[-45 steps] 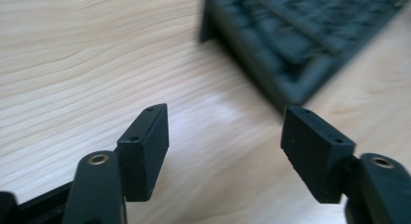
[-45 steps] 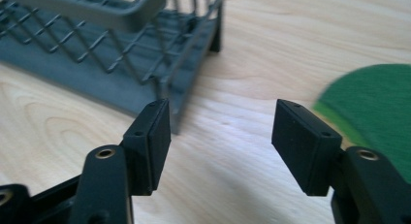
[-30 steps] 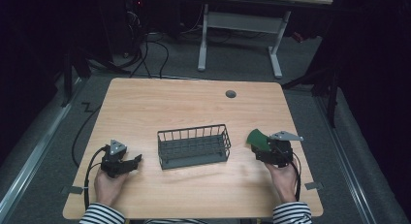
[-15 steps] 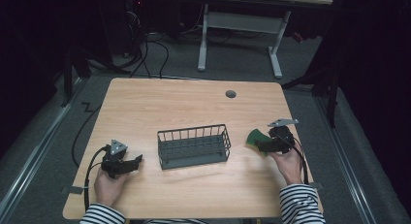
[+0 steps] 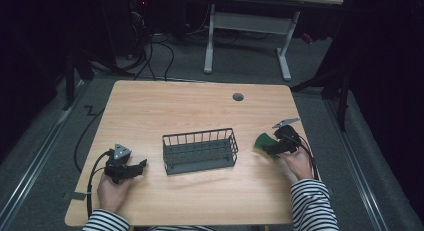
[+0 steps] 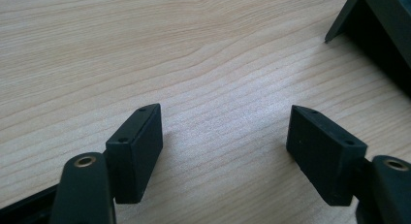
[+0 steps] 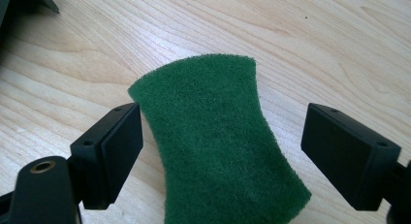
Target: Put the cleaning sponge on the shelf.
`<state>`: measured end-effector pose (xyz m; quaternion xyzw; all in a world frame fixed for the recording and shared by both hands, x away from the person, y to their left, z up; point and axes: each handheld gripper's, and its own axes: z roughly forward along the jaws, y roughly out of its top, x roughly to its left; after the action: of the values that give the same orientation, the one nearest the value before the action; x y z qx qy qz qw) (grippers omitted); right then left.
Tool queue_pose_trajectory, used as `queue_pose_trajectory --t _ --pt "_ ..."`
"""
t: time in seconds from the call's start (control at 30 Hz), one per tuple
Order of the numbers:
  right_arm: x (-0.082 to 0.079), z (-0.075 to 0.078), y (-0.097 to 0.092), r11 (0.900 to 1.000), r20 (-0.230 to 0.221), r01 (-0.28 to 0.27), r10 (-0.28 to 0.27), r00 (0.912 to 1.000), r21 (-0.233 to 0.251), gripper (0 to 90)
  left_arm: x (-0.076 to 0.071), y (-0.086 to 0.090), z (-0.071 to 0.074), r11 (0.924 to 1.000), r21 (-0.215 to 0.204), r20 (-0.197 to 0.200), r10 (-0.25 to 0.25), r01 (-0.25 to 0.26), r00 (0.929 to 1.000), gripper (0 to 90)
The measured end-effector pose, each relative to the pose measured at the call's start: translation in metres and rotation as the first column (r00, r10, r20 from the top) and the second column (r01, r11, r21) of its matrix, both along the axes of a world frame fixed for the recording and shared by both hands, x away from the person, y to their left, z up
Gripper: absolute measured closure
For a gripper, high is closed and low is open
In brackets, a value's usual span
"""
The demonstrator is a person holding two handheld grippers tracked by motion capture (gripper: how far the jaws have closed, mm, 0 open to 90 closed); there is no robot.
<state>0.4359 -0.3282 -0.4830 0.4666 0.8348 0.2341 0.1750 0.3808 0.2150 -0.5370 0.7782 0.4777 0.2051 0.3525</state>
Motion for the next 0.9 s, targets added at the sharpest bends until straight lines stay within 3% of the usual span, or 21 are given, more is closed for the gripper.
queue_pose_trajectory --t 0.27,0.47,0.53,0.8,0.9 --pt "0.01 -0.007 0.005 0.9971 -0.051 -0.063 0.06 0.9969 -0.043 12.8 0.0 0.0 0.0 1.0 0.0 0.0 0.0 0.0 1.0 29.6" --pt "0.014 -0.017 0.008 0.9969 -0.088 -0.062 0.058 0.9944 -0.049 16.0 0.0 0.0 0.0 1.0 0.0 -0.001 0.0 0.0 1.0 29.5" --pt "0.015 -0.018 0.009 0.9965 -0.084 -0.06 0.055 0.9949 -0.058 20.4 0.0 0.0 0.0 1.0 0.0 -0.001 0.0 0.0 1.0 29.6" --pt "0.011 -0.016 0.014 0.9965 -0.055 -0.049 0.045 0.9974 -0.067 24.3 0.0 -0.001 0.0 1.0 0.0 -0.002 0.001 -0.001 1.0 29.5" --pt "0.007 -0.011 0.017 0.9981 -0.042 -0.041 0.039 0.9984 -0.047 24.8 0.0 -0.001 0.0 1.0 0.0 -0.003 0.0 0.0 1.0 29.5"
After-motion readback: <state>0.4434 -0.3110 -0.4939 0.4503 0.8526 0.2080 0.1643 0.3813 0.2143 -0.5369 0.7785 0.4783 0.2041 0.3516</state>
